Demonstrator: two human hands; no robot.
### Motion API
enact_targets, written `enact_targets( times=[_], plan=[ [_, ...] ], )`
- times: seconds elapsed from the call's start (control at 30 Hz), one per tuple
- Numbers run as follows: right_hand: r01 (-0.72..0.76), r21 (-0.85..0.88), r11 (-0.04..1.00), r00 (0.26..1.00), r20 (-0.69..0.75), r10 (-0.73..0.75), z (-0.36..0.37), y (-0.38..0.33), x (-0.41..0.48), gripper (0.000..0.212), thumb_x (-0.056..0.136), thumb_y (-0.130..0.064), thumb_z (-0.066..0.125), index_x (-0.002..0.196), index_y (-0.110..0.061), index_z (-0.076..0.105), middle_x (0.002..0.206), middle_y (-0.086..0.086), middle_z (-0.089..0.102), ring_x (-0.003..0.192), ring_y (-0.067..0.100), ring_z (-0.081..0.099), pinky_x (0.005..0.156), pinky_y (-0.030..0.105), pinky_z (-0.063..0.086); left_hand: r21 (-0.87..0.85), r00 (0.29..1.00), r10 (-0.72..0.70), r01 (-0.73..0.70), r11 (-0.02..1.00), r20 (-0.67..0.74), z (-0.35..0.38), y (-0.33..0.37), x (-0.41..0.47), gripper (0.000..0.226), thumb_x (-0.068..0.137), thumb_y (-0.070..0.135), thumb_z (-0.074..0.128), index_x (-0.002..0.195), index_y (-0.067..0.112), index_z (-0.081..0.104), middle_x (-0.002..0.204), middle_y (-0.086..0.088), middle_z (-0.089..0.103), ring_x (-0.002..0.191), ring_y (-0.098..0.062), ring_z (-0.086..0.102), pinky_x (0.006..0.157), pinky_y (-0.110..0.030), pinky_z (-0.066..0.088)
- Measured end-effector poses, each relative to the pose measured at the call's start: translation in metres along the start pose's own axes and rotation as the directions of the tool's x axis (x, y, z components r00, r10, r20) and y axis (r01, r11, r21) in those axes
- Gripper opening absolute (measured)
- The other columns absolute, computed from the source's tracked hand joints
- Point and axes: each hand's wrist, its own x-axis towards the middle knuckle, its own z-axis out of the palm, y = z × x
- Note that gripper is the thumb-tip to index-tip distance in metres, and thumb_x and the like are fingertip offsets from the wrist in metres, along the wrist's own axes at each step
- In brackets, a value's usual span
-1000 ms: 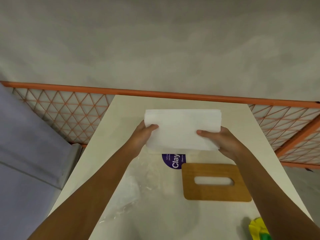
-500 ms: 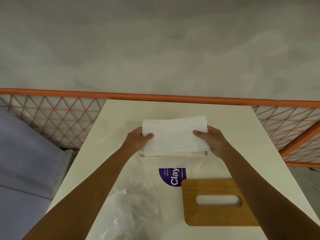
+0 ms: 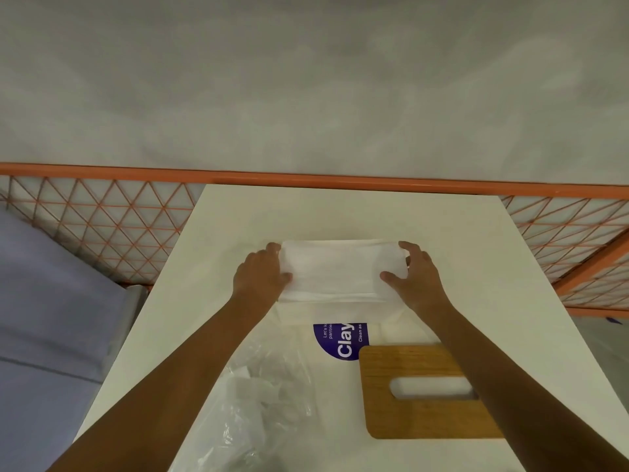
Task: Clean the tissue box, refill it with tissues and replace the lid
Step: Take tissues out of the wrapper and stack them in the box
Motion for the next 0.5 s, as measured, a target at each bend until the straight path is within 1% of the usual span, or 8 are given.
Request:
enact_targets(
  times=[0.03, 0.1, 0.13, 0.2, 0.23, 0.3, 0.37, 0.5],
  plan=[
    [0.073, -0.113, 0.991, 0.997, -0.022, -0.076, 0.0, 0.002, -0.003, 0.058, 0.086, -0.019, 0.063, 0.138, -0.014, 0.036, 0.133, 0.014, 0.04, 0.119, 0.026, 0.047, 0.098, 0.032, 0.043, 0.099, 0.997, 0.054, -0.049, 0.994, -0.049, -0.002, 0.001, -0.001, 0.06, 0.087, 0.029, 0.062, 0.138, 0.015, 0.033, 0.128, -0.009, 0.051, 0.118, -0.024, 0.05, 0.098, -0.034, 0.043],
    [0.229, -0.348, 0.909, 0.966, -0.035, -0.257, 0.001, 0.005, -0.008, 0.046, 0.089, -0.023, 0.059, 0.132, -0.014, 0.047, 0.133, 0.011, 0.039, 0.12, 0.024, 0.046, 0.096, 0.031, 0.045, 0.282, 0.973, 0.218, -0.188, 0.941, -0.08, -0.004, 0.004, -0.003, 0.064, 0.088, 0.026, 0.062, 0.142, 0.016, 0.028, 0.135, -0.007, 0.04, 0.123, -0.022, 0.042, 0.102, -0.03, 0.039],
    [0.285, -0.419, 0.862, 0.949, -0.003, -0.316, 0.002, 0.005, -0.01, 0.039, 0.091, -0.023, 0.056, 0.129, -0.014, 0.052, 0.133, 0.009, 0.041, 0.12, 0.023, 0.045, 0.097, 0.03, 0.045, 0.347, 0.95, 0.309, -0.275, 0.896, -0.044, -0.005, 0.006, -0.003, 0.063, 0.089, 0.022, 0.06, 0.143, 0.017, 0.028, 0.138, -0.006, 0.036, 0.126, -0.021, 0.038, 0.104, -0.029, 0.037],
    [0.33, -0.483, 0.811, 0.94, 0.093, -0.328, 0.004, 0.004, -0.012, 0.033, 0.095, -0.024, 0.048, 0.126, -0.015, 0.056, 0.136, 0.004, 0.04, 0.122, 0.019, 0.042, 0.098, 0.027, 0.042, 0.409, 0.902, 0.423, -0.421, 0.81, 0.09, -0.004, 0.008, -0.003, 0.055, 0.091, 0.019, 0.053, 0.142, 0.018, 0.033, 0.146, -0.003, 0.028, 0.134, -0.019, 0.03, 0.108, -0.028, 0.031],
    [0.336, -0.501, 0.798, 0.94, 0.12, -0.32, 0.006, 0.004, -0.012, 0.034, 0.096, -0.025, 0.045, 0.127, -0.015, 0.055, 0.139, 0.003, 0.037, 0.123, 0.018, 0.041, 0.098, 0.026, 0.042, 0.413, 0.887, 0.435, -0.458, 0.788, 0.154, -0.004, 0.009, -0.002, 0.051, 0.093, 0.019, 0.05, 0.142, 0.019, 0.035, 0.148, -0.001, 0.027, 0.135, -0.018, 0.029, 0.108, -0.028, 0.031],
    [0.35, -0.53, 0.772, 0.935, 0.147, -0.323, 0.009, 0.003, -0.009, 0.035, 0.097, -0.025, 0.043, 0.129, -0.015, 0.053, 0.146, 0.002, 0.03, 0.125, 0.019, 0.039, 0.101, 0.028, 0.041, 0.422, 0.881, 0.419, -0.473, 0.773, 0.221, -0.001, 0.011, -0.001, 0.047, 0.094, 0.022, 0.046, 0.14, 0.018, 0.038, 0.149, -0.001, 0.03, 0.133, -0.019, 0.036, 0.104, -0.029, 0.034],
    [0.343, -0.552, 0.76, 0.938, 0.164, -0.305, 0.012, 0.003, -0.006, 0.037, 0.098, -0.026, 0.041, 0.132, -0.015, 0.049, 0.149, 0.002, 0.025, 0.127, 0.018, 0.038, 0.104, 0.028, 0.04, 0.463, 0.884, 0.397, -0.467, 0.753, 0.245, 0.003, 0.013, 0.001, 0.046, 0.094, 0.025, 0.046, 0.139, 0.017, 0.039, 0.147, -0.003, 0.034, 0.128, -0.02, 0.044, 0.102, -0.03, 0.035],
    [0.267, -0.574, 0.774, 0.962, 0.105, -0.253, 0.014, 0.002, 0.001, 0.045, 0.097, -0.032, 0.042, 0.137, -0.012, 0.042, 0.152, 0.003, 0.02, 0.133, 0.02, 0.034, 0.11, 0.029, 0.033, 0.518, 0.902, 0.336, -0.432, 0.738, 0.273, 0.007, 0.014, 0.005, 0.045, 0.094, 0.028, 0.048, 0.137, 0.015, 0.041, 0.137, -0.009, 0.042, 0.12, -0.024, 0.051, 0.1, -0.032, 0.036]
  ],
)
